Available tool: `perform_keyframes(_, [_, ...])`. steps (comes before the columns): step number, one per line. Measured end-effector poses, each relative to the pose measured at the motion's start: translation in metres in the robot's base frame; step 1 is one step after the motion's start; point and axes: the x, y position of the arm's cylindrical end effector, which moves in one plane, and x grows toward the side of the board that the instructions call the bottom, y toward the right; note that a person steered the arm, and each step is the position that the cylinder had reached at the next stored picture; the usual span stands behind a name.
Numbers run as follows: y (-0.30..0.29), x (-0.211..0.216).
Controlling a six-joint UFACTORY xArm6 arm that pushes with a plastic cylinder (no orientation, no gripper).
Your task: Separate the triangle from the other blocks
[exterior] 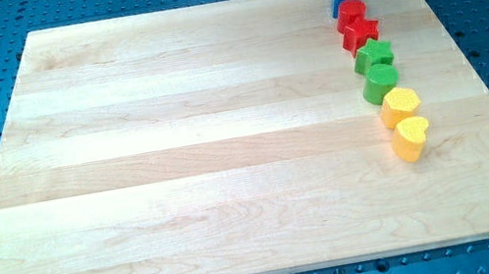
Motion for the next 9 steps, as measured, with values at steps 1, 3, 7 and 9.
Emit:
perform_keyframes(1, [-0.028, 0.000])
perform_keyframes(3, [-0.056, 0.017])
perform_keyframes(7, [-0.061, 0.003])
perform_keyframes(9, [-0.144, 0.010])
